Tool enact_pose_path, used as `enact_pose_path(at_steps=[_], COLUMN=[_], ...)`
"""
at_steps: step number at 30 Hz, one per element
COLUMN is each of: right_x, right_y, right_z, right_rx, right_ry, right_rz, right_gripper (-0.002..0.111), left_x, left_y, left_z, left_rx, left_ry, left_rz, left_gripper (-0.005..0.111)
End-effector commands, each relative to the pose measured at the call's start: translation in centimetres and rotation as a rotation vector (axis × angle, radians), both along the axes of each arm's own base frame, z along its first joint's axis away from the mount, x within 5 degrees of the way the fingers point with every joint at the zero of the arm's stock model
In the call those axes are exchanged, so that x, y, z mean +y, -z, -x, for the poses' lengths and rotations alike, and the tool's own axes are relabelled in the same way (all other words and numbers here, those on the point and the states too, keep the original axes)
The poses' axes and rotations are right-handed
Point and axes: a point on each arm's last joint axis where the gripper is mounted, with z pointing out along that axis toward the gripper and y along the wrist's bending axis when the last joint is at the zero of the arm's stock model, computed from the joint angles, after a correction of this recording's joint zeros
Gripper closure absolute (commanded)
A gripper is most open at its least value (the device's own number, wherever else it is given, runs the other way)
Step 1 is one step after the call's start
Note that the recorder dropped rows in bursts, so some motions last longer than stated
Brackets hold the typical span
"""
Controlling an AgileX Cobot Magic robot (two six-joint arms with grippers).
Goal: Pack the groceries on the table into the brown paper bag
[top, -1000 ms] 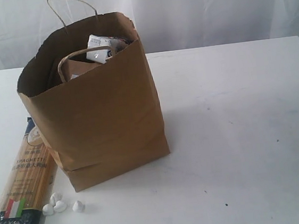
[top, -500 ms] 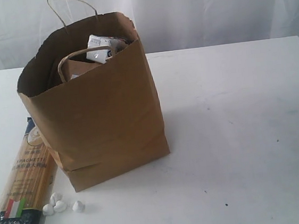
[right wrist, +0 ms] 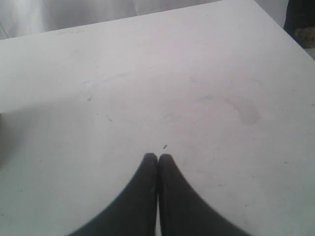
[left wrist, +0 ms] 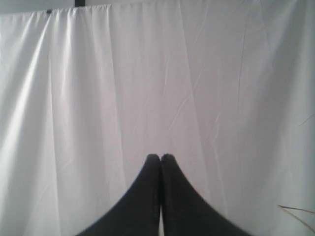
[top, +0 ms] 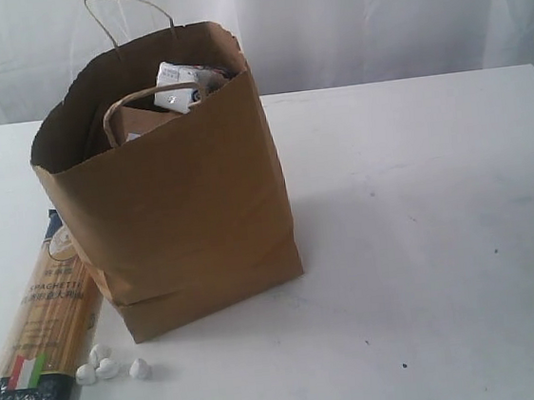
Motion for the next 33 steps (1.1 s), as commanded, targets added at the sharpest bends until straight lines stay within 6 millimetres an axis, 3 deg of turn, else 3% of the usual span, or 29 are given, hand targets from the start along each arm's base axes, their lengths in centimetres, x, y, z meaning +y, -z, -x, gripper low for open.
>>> enact_pose_path(at_steps=[1,7,13,17,22,24,26,29,33], right_x=[0.0,0.0,0.0,0.0,-0.1,-0.1,-0.1,0.0,0.0], right_y=[0.1,0.1,0.1,0.1,0.1,0.1,0.1,0.1,0.1], right_z=[0.0,0.0,0.0,0.0,0.0,0.0,0.0,0.0,0.0], right_rx=[0.004,0.003,0.003,0.002,0.001,0.001,0.001,0.002,0.002], right_ry=[0.001,0.003,0.003,0.004,0.006,0.006,0.006,0.004,0.004], right_rz=[0.002,0.003,0.003,0.003,0.004,0.004,0.004,0.003,0.003], right_gripper=[0.108,0.108,0.108,0.108,0.108,0.108,0.108,0.108,0.108], left_x=[0.1,0.1,0.1,0.0,-1.4,-2.0,-2.3,-2.5,-2.6], left_y=[-3.1,-3.7,-4.1,-2.2,0.0,0.8,1.5,2.7,3.9], left_z=[-3.7,-9.5,-12.6,-14.4,-17.1,-18.3,-19.2,-20.4,-21.7], left_rx=[0.283,0.843,1.246,1.508,1.599,1.590,1.585,1.599,1.589], left_ry=[-0.032,0.038,0.088,0.153,0.324,0.428,0.500,0.554,0.591], left_rz=[-0.094,-0.046,-0.072,-0.105,0.027,-0.021,-0.072,-0.106,-0.157], left_gripper=[0.107,0.107,0.107,0.107,0.107,0.104,0.096,0.074,0.022])
